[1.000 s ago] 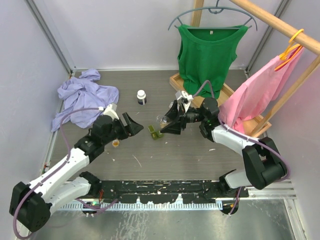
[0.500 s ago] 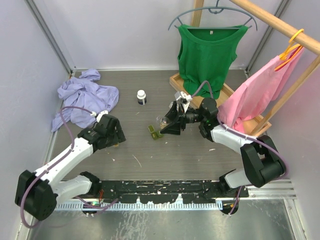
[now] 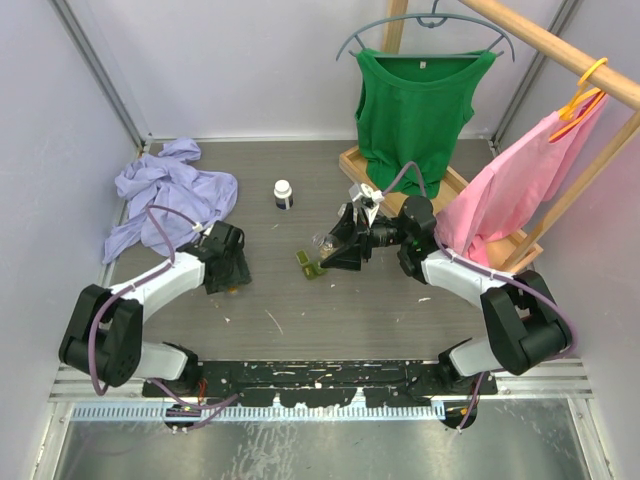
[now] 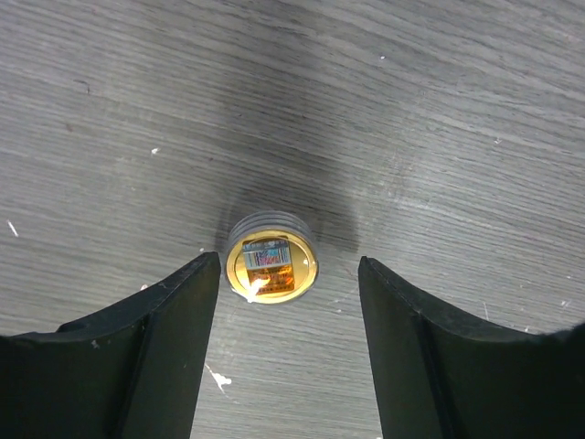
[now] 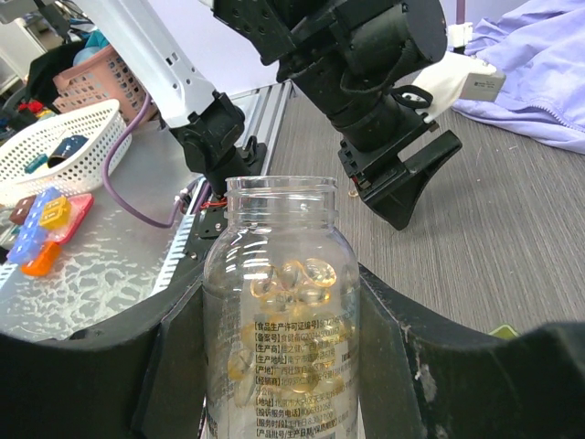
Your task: Sort the pills into containers
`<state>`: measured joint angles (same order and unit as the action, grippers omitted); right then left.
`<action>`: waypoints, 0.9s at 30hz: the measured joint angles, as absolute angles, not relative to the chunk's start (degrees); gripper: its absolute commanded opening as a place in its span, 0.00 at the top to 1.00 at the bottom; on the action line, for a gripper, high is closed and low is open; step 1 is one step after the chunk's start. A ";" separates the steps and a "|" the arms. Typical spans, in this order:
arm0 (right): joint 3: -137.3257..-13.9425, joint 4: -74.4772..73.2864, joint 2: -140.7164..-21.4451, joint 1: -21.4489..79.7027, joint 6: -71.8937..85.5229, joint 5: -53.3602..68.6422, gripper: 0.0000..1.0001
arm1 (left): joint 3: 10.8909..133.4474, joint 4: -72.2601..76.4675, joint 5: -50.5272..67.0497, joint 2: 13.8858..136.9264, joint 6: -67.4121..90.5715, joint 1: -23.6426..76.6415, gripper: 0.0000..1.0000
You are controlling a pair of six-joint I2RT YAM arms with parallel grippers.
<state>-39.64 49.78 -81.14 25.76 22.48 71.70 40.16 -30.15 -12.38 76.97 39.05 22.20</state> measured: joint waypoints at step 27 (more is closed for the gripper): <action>-39.64 49.84 -81.52 25.76 22.90 72.58 0.98 | 41.23 -28.47 -13.69 81.38 37.80 21.61 0.62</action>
